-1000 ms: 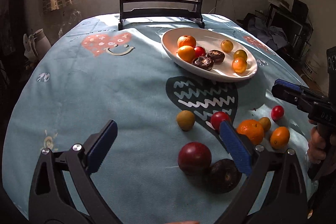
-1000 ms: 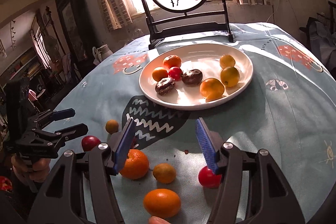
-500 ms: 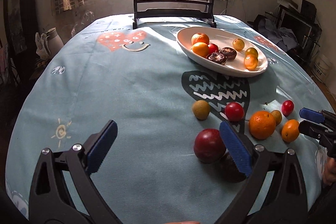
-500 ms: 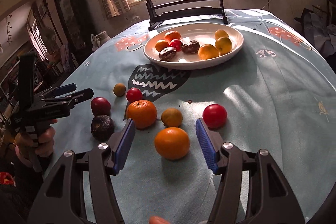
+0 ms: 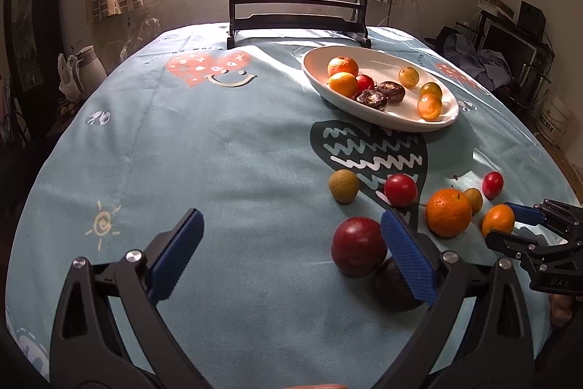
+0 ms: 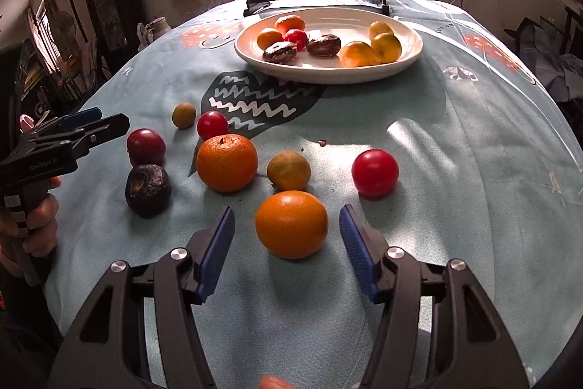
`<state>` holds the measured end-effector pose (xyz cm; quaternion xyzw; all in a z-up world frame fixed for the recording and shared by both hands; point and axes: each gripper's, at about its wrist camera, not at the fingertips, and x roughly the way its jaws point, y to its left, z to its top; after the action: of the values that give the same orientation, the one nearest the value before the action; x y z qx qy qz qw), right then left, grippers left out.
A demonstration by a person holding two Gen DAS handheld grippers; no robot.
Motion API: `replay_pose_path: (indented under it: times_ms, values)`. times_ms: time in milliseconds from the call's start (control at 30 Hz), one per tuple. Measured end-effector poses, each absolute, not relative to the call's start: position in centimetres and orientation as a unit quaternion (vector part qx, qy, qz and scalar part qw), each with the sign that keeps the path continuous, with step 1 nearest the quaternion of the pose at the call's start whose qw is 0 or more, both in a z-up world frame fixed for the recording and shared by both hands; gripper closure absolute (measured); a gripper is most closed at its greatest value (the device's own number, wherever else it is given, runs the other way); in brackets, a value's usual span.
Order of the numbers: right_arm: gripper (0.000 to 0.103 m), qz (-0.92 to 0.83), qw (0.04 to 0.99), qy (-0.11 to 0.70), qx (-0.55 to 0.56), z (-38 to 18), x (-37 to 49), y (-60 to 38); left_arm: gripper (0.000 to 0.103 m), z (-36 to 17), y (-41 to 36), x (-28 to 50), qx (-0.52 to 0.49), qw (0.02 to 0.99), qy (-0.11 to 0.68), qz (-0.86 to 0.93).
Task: Organize fruits
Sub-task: 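Grasp a large orange with the right gripper while the left gripper grasps a dark brown fruit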
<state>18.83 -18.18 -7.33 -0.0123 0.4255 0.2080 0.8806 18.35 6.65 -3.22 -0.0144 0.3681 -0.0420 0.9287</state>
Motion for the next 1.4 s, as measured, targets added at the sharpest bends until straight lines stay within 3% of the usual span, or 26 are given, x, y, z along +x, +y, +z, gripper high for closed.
replay_pose_path:
  times_ms: [133,500,767,833,967,1033,1400]
  values:
    - [0.043,0.208,0.88,0.427,-0.01,-7.3,18.9,-18.2,0.004,-3.3,6.6,18.4,-0.015,0.928,0.37,-0.041]
    - [0.062,0.214,0.876,0.433,0.005,-7.6,19.1,-18.5,0.004,-3.6,7.1,18.8,-0.024,0.924,0.381,-0.036]
    - [0.062,0.223,0.871,0.437,0.039,-7.7,19.4,-19.4,0.006,-3.3,5.4,17.1,-0.014,0.922,0.368,-0.119]
    - [0.062,0.224,0.87,0.437,0.043,-7.7,19.4,-19.6,0.01,-3.2,4.2,15.9,-0.003,0.921,0.363,-0.139]
    - [0.062,0.229,0.868,0.437,0.05,-7.8,19.4,-19.7,0.032,-3.8,2.1,14.6,0.011,0.911,0.379,-0.164]
    - [0.062,0.232,0.868,0.436,0.053,-7.7,19.4,-19.8,0.037,-4.3,0.9,14.7,0.033,0.904,0.393,-0.162]
    - [0.062,0.252,0.868,0.422,0.071,-7.4,19.0,-20.4,0.04,-5.3,-1.4,15.5,0.069,0.893,0.421,-0.146]
